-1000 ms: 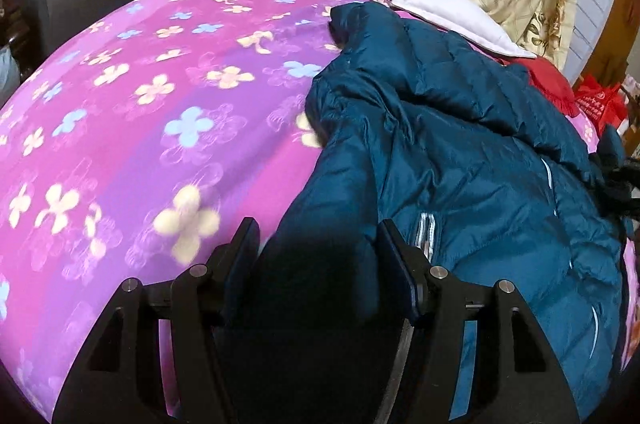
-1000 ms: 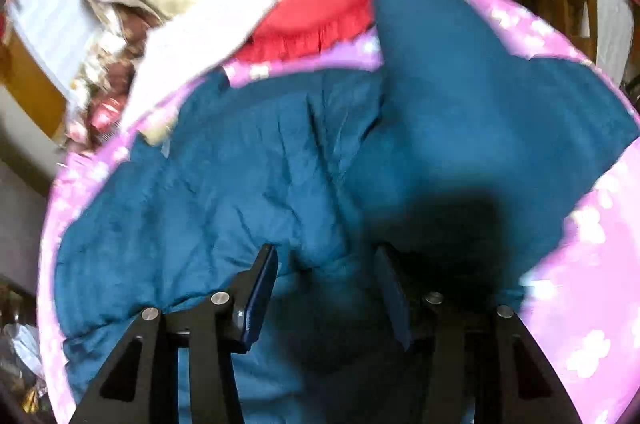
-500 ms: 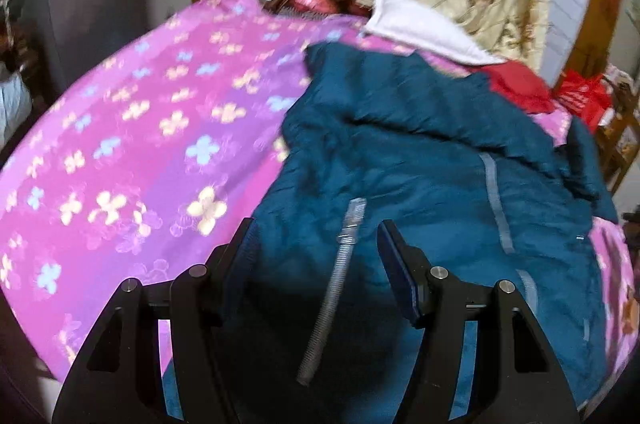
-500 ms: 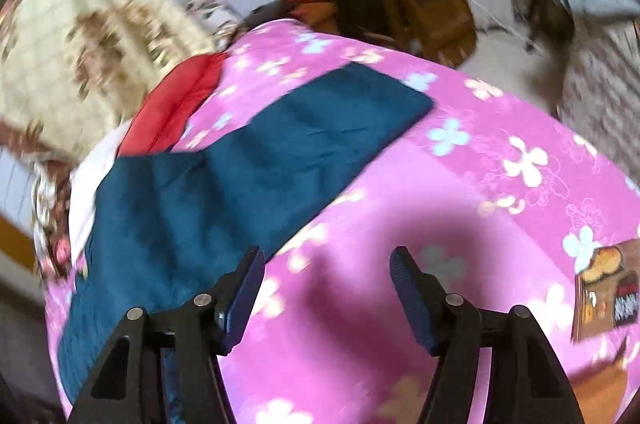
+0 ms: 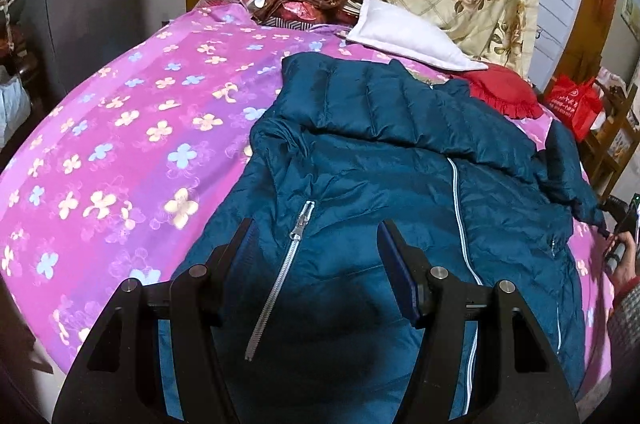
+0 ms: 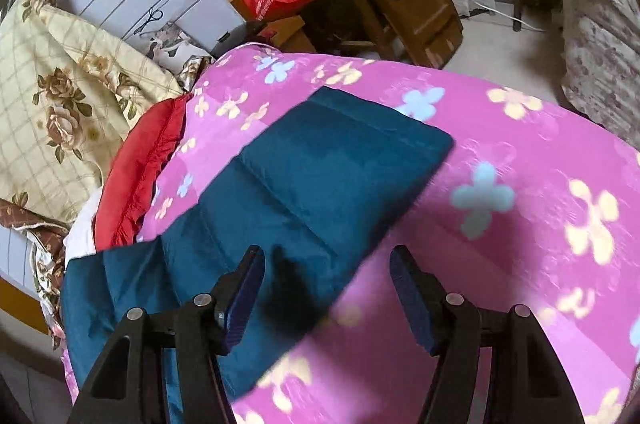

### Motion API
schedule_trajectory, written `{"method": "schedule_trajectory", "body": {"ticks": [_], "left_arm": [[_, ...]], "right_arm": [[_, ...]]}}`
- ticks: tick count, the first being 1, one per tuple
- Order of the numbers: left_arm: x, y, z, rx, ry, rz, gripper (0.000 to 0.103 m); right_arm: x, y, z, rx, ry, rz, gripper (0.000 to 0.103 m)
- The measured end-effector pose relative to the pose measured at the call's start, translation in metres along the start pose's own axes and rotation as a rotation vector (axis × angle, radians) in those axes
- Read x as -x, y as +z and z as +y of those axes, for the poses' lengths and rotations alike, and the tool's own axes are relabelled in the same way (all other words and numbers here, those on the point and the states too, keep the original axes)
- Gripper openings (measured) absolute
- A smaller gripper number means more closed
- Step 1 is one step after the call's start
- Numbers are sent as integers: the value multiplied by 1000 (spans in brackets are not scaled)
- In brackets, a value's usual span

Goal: Fold large clothes

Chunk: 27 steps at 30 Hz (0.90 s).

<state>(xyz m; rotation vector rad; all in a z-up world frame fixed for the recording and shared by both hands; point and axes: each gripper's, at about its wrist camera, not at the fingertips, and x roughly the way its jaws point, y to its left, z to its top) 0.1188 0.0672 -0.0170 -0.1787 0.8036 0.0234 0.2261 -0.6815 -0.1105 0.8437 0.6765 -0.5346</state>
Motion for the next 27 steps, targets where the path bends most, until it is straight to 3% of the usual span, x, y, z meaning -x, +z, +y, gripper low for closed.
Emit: {"method": "schedule_trajectory", "body": {"ticks": [2, 4, 7, 14, 19, 23, 27], "left_arm": [[-5, -1, -1, -1, 2, 11, 61], [-8, -3, -3, -9, 9, 23, 61], [-10, -5, -3, -19, 17, 25, 61], [-10, -7, 3, -4, 14, 23, 61], [-5, -8, 2, -4, 0, 13, 61], [1, -8, 3, -4, -12, -6, 61], [8, -8, 11, 11, -7, -22, 61]], "right_arm": [[-7, 1, 5, 11, -10, 6, 53], [-11, 3, 7, 24, -33, 22, 24], [-9, 9, -1, -21, 20, 42, 8], [39, 26, 9, 42, -19, -51, 5], [89, 28, 66, 210, -30, -143, 5], [134, 2, 142, 416, 60, -210, 5], [166, -51, 221, 578, 249, -172, 5]]}}
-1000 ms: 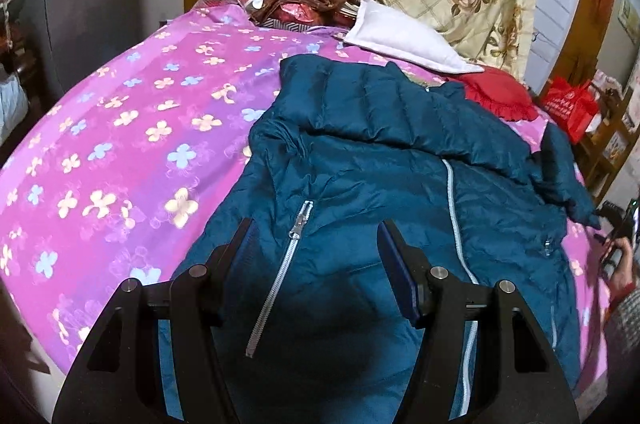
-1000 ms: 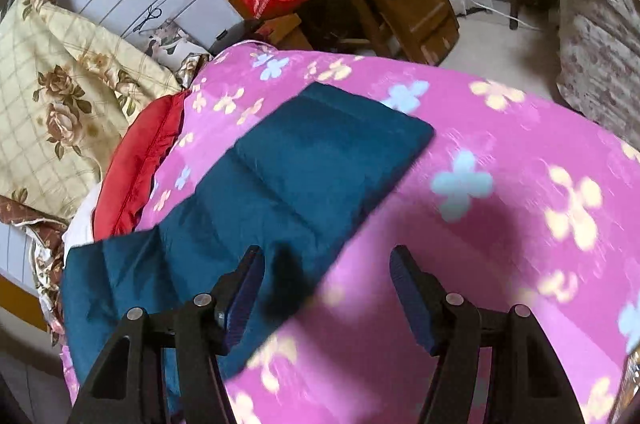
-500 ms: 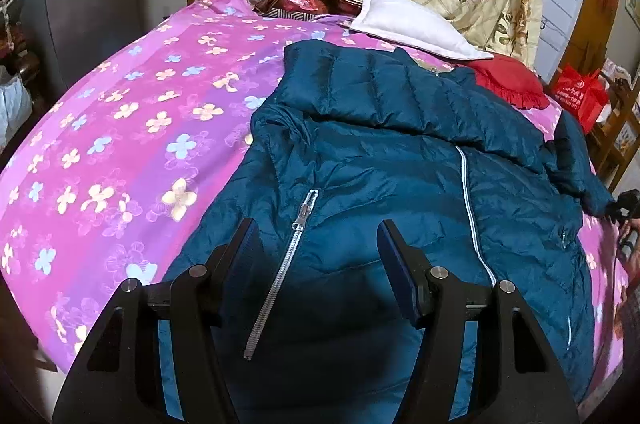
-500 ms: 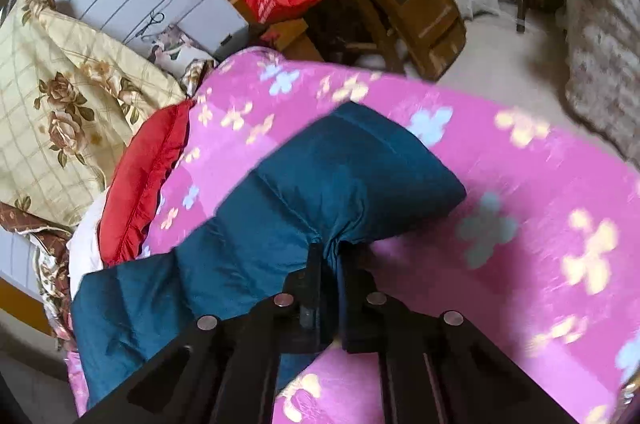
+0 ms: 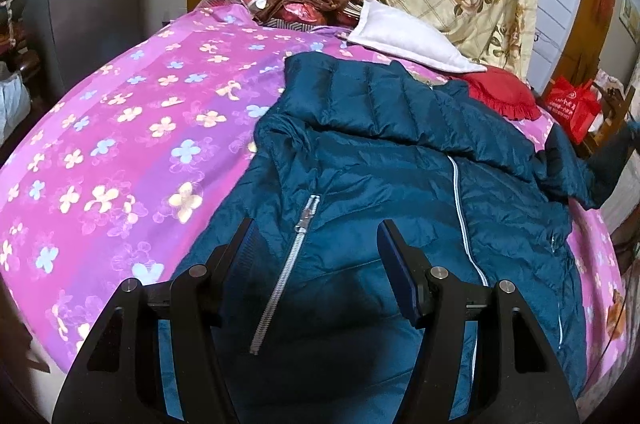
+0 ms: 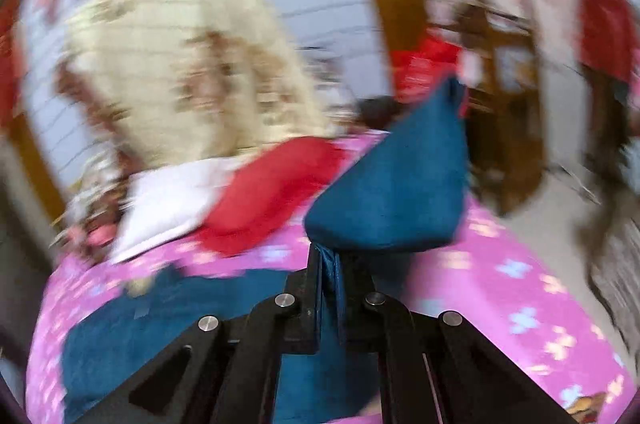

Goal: Fold large clothes

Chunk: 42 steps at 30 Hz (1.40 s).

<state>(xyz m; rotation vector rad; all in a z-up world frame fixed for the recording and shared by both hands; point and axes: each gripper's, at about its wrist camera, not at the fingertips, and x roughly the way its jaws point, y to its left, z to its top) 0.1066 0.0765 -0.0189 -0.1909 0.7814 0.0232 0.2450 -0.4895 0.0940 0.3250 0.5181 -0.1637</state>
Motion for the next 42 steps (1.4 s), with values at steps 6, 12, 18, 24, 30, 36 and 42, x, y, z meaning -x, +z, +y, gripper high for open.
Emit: {"method": "schedule_trajectory", "body": {"ticks": [6, 12, 18, 24, 30, 36, 42], "left_arm": [[8, 0, 25, 44, 6, -21, 61], [13, 3, 53, 90, 23, -38, 61], [15, 14, 71, 131, -9, -39, 61], [9, 42, 42, 82, -115, -34, 62], [-15, 67, -20, -17, -238, 1, 62], [-40, 76, -50, -39, -307, 69, 63], [-88, 82, -72, 6, -390, 187, 75]], "right_arm": [[-27, -53, 119, 131, 233, 128, 5], [-87, -134, 184, 190, 265, 312, 5], [-126, -191, 208, 291, 190, 476, 6], [-96, -199, 207, 355, 250, 458, 9], [-85, -207, 207, 378, 248, 466, 24], [-67, -203, 173, 139, 485, 463, 103], [-35, -195, 127, -23, 593, 386, 103]]}}
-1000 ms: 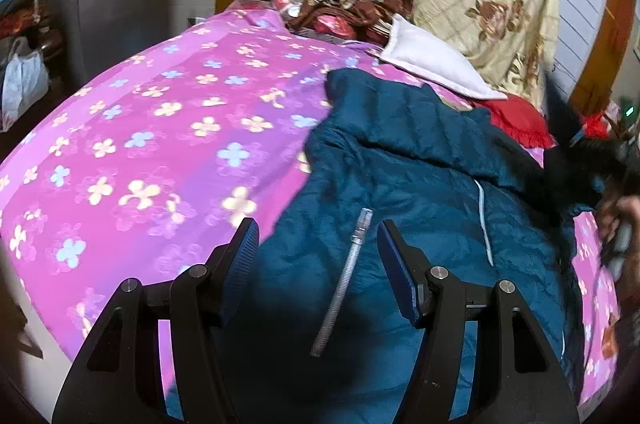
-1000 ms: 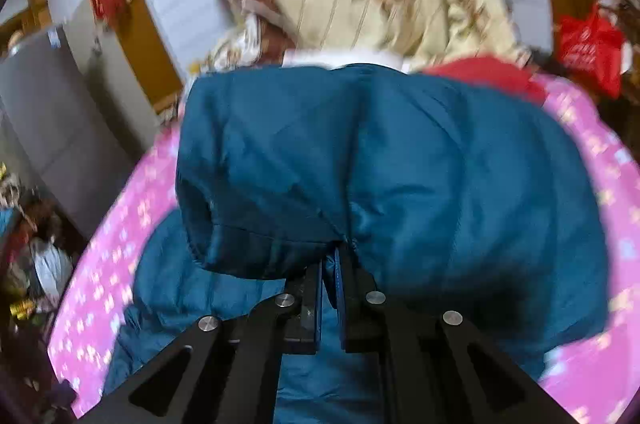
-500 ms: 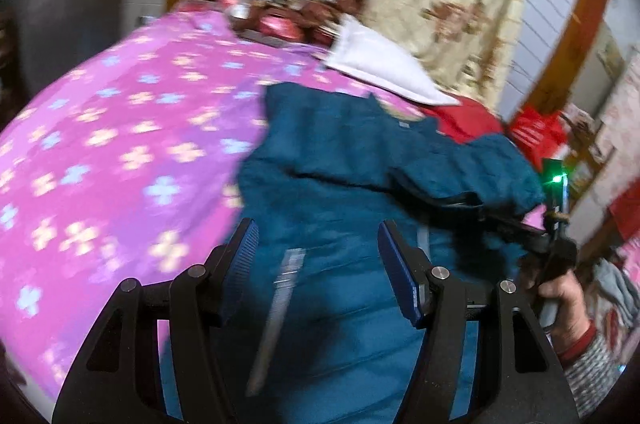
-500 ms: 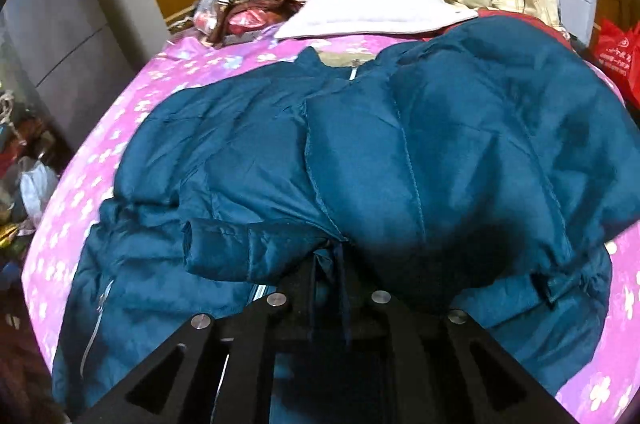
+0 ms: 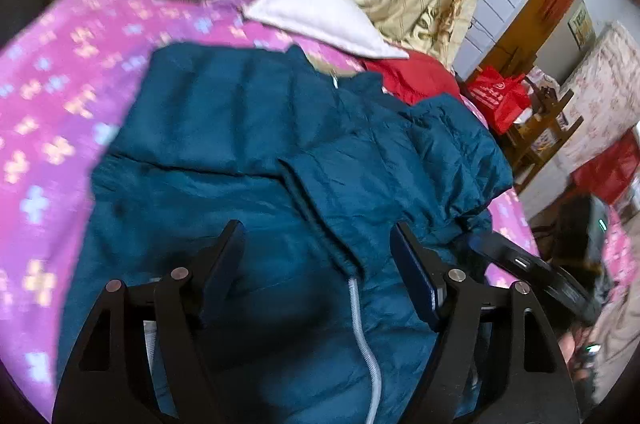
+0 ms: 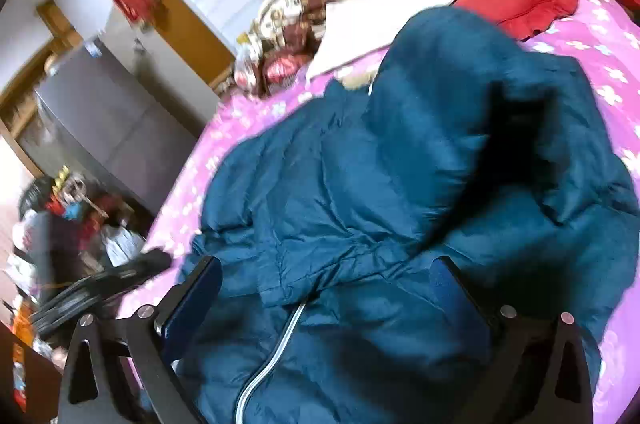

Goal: Fold large clothes

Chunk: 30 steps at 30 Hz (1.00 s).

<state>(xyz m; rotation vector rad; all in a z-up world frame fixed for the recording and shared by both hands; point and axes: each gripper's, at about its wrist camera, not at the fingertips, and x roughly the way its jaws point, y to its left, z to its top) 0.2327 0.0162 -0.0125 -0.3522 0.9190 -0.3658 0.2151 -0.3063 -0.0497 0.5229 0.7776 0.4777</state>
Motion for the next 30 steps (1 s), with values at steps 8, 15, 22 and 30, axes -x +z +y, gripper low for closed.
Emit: {"method": "schedule_trajectory", "body": {"ticks": [8, 15, 22, 30], "left_arm": [[-78, 5, -12, 70, -63, 158, 75], [-114, 7, -34, 17, -15, 247, 14], [-55, 88, -1, -56, 160, 40, 10], [-81, 129, 65, -35, 279, 68, 10]], "right_arm": [[40, -10, -22, -33, 45, -22, 103], [47, -3, -21, -2, -79, 19, 84], [38, 37, -35, 30, -250, -32, 61], [-71, 84, -46, 59, -399, 59, 61]]}}
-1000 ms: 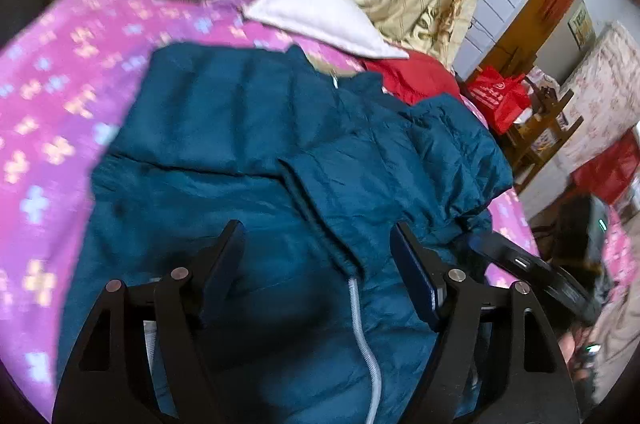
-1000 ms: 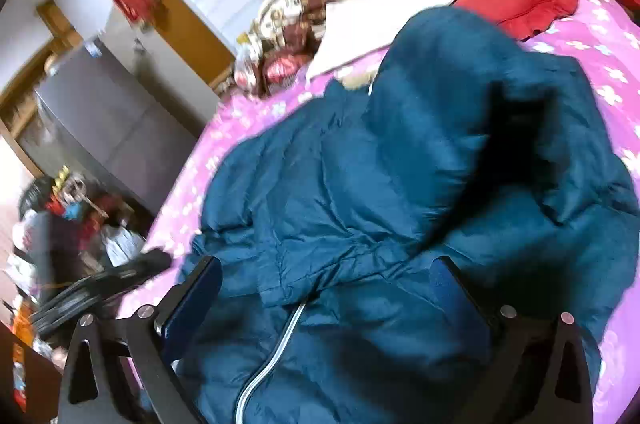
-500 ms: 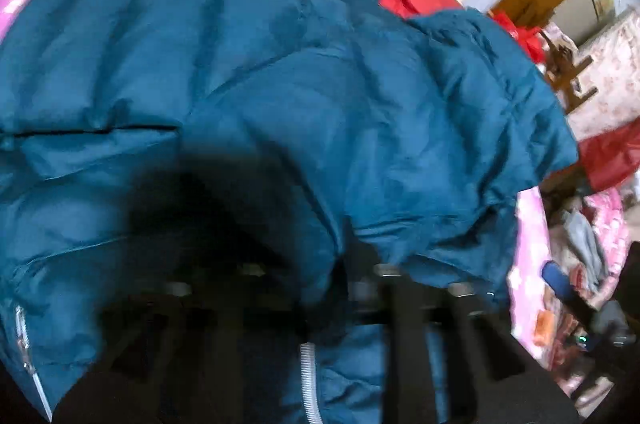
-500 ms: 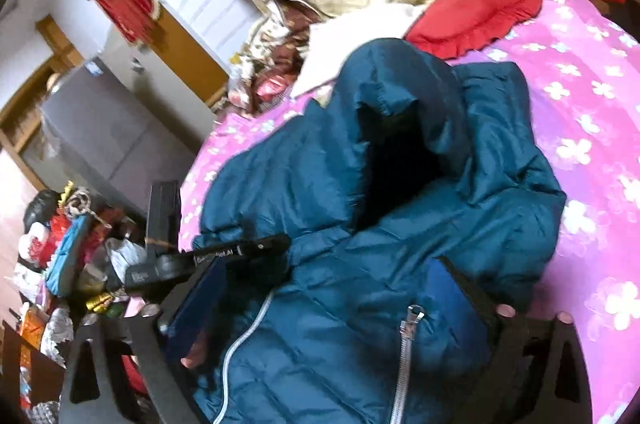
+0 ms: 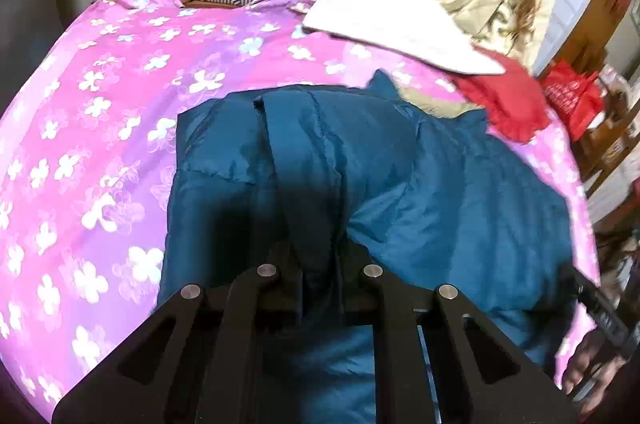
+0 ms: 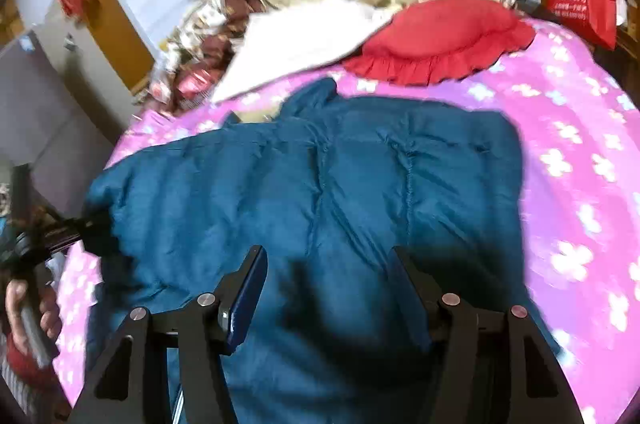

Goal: Fold large clothes

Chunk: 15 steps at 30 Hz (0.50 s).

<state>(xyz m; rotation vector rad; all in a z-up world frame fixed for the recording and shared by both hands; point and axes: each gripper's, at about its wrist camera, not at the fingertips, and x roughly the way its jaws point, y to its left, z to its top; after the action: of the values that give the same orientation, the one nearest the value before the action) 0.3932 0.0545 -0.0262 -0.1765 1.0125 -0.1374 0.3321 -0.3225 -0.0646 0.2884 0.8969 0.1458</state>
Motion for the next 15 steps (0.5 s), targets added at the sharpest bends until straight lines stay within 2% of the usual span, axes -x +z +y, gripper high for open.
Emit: {"method": "schedule_trajectory", "body": {"ticks": [3, 4, 8, 11, 15], "left_arm": [[-26, -11, 2, -10, 26, 31, 13], [-33, -14, 1, -8, 28, 32, 18], [-37, -21, 6, 32, 1, 31, 24], [-23, -23, 7, 54, -2, 30, 25], [18, -32, 7, 19, 18, -46, 26]], "right_arm": [[-21, 2, 5, 29, -61, 3, 62], [-24, 3, 6, 31, -72, 2, 62], [-32, 5, -1, 12, -81, 11, 62], [-24, 5, -3, -8, -93, 10, 62], [7, -5, -2, -14, -104, -29, 62]]}}
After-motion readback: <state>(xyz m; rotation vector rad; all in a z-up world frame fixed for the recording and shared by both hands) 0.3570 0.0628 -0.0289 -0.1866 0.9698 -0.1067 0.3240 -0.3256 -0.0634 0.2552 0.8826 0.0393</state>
